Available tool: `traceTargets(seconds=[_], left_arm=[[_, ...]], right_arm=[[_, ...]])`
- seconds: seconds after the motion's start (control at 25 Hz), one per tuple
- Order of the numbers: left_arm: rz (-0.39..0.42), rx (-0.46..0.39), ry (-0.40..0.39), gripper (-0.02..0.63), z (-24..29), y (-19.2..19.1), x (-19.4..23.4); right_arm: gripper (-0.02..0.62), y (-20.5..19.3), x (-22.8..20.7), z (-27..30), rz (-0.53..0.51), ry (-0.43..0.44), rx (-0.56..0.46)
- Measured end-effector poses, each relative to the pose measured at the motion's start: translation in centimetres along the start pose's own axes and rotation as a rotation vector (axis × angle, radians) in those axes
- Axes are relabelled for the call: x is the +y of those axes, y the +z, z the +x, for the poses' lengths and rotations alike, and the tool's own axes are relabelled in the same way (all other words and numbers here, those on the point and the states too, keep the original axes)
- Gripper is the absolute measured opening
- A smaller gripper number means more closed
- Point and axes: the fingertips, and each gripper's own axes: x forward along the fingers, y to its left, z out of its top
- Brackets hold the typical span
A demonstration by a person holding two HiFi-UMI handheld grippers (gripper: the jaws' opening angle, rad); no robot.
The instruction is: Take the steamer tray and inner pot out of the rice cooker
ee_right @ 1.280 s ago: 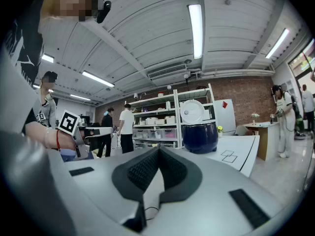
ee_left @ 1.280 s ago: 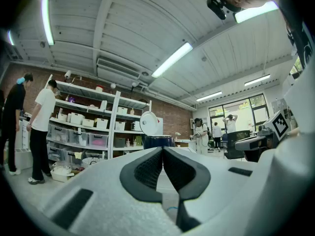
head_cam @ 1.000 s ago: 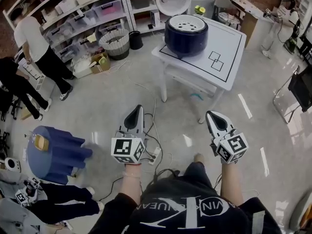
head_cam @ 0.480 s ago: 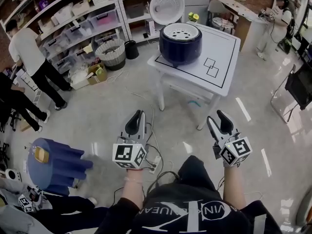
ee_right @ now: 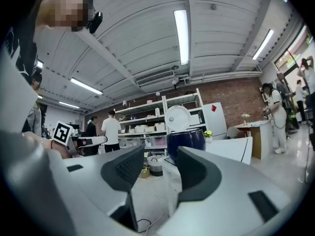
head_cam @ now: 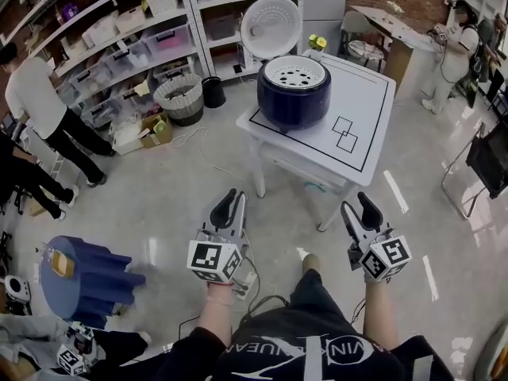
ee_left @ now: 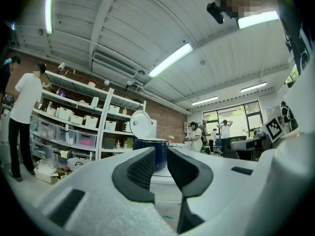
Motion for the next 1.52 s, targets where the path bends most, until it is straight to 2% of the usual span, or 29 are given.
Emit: traceTargets(seconds=[0.44, 0.68, 1.16, 1.32, 1.52], left_arm=[[-0.002, 0.047, 0.036, 0.046, 10.1, -0.9, 1.5], [-0.005, 0.049, 0.084, 0.046, 14.0, -1.2, 2.4], [-0.012, 0.02, 0.161, 0.046, 21.4, -0.9, 2.7], [-0.017, 0.006, 0.175, 0.046, 23.6, -0.9, 2.1], [-0.004, 0.007, 0.191, 0.046, 24.8, -1.2, 1.7]], right_arm=[[0.192, 0.2, -7.7, 8.0, 0.033, 0.054, 0.04], [0.192, 0.4, -11.0, 11.7, 0.042, 0.098, 0.048], [0.192, 1.6, -16.3, 17.7, 0.024, 0.215, 0.063], [0.192, 2.3, -17.1, 19.1, 0.007, 0.279, 0.058], [0.192, 1.9, -18.0, 20.1, 0.003, 0.311, 0.061]])
